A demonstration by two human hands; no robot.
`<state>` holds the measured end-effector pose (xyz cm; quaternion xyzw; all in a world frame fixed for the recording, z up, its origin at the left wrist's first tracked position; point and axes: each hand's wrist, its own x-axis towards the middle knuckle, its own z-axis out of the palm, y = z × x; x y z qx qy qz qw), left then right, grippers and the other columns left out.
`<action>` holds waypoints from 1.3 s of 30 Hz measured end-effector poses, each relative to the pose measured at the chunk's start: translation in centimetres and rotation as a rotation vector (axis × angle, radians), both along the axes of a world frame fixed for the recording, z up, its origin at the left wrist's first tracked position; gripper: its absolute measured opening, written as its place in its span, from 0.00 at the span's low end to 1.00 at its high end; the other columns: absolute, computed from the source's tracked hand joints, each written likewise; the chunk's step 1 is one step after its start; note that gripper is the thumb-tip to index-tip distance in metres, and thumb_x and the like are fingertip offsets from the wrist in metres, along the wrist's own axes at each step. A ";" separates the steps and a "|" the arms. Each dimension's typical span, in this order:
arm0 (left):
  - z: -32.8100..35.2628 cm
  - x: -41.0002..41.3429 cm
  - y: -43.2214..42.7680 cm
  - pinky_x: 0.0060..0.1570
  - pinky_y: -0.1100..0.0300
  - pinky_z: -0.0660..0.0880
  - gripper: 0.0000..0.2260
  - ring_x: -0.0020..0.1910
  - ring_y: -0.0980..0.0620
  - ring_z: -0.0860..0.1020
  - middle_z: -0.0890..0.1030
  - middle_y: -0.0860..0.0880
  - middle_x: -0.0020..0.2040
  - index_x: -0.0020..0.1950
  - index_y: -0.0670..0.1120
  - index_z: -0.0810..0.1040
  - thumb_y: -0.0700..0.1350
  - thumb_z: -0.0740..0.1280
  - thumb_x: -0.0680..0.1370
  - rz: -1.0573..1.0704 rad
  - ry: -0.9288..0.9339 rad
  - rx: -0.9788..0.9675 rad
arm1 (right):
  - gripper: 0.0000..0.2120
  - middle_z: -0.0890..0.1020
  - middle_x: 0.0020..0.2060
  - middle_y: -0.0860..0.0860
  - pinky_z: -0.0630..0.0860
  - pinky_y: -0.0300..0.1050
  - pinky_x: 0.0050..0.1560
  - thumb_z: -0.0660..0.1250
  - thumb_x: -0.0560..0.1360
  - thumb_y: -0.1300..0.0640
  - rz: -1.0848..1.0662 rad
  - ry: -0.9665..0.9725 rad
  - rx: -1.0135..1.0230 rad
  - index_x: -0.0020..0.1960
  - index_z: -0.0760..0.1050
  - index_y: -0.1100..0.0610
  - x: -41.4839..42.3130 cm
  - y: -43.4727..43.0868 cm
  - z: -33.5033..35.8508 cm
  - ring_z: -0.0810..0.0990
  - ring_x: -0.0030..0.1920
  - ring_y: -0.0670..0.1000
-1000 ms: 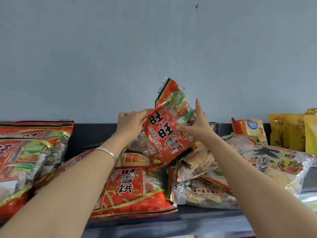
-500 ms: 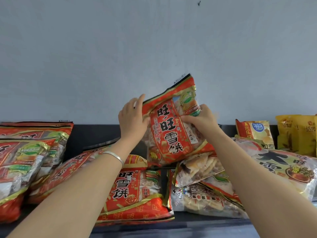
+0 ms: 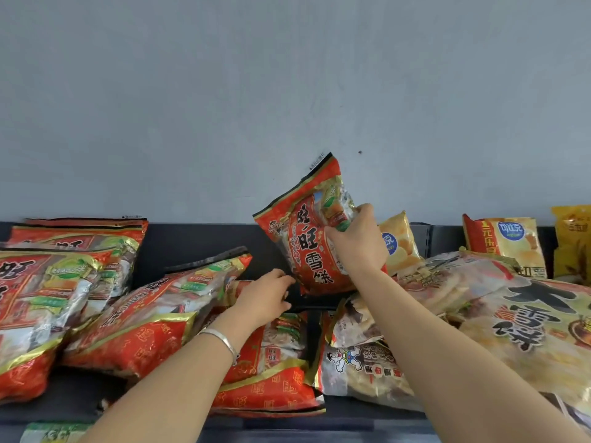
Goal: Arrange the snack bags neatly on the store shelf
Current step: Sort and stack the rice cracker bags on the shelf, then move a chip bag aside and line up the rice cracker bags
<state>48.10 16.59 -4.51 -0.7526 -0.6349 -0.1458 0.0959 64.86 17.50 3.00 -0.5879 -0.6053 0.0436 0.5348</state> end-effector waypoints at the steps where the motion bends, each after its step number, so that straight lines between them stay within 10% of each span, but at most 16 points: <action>1: -0.2 -0.2 0.3 0.56 0.55 0.73 0.27 0.65 0.48 0.70 0.66 0.50 0.70 0.73 0.50 0.64 0.48 0.67 0.76 0.029 0.038 -0.026 | 0.22 0.77 0.45 0.50 0.78 0.52 0.42 0.70 0.72 0.44 0.006 0.001 -0.007 0.51 0.60 0.52 0.0 0.3 -0.1 0.79 0.42 0.55; 17: -0.2 -1.5 3.3 0.57 0.50 0.72 0.20 0.61 0.40 0.72 0.74 0.44 0.62 0.69 0.51 0.69 0.42 0.64 0.77 0.254 0.285 0.043 | 0.23 0.74 0.41 0.48 0.72 0.48 0.39 0.70 0.72 0.43 0.017 0.035 -0.094 0.51 0.61 0.53 0.4 2.6 0.1 0.76 0.40 0.53; 35: 8.5 4.1 -0.2 0.58 0.50 0.76 0.16 0.58 0.46 0.77 0.78 0.44 0.61 0.66 0.44 0.73 0.50 0.57 0.81 -0.093 -1.112 0.625 | 0.22 0.77 0.48 0.50 0.75 0.50 0.44 0.70 0.72 0.45 -0.107 0.396 0.142 0.56 0.62 0.53 7.5 -2.0 5.0 0.78 0.45 0.54; 39: 9.8 3.8 -1.0 0.57 0.52 0.76 0.17 0.59 0.48 0.77 0.77 0.45 0.61 0.66 0.44 0.73 0.50 0.57 0.81 -0.094 -1.185 0.675 | 0.22 0.77 0.47 0.50 0.77 0.51 0.45 0.71 0.72 0.45 -0.076 0.394 0.103 0.53 0.61 0.52 7.3 -2.0 4.4 0.78 0.44 0.54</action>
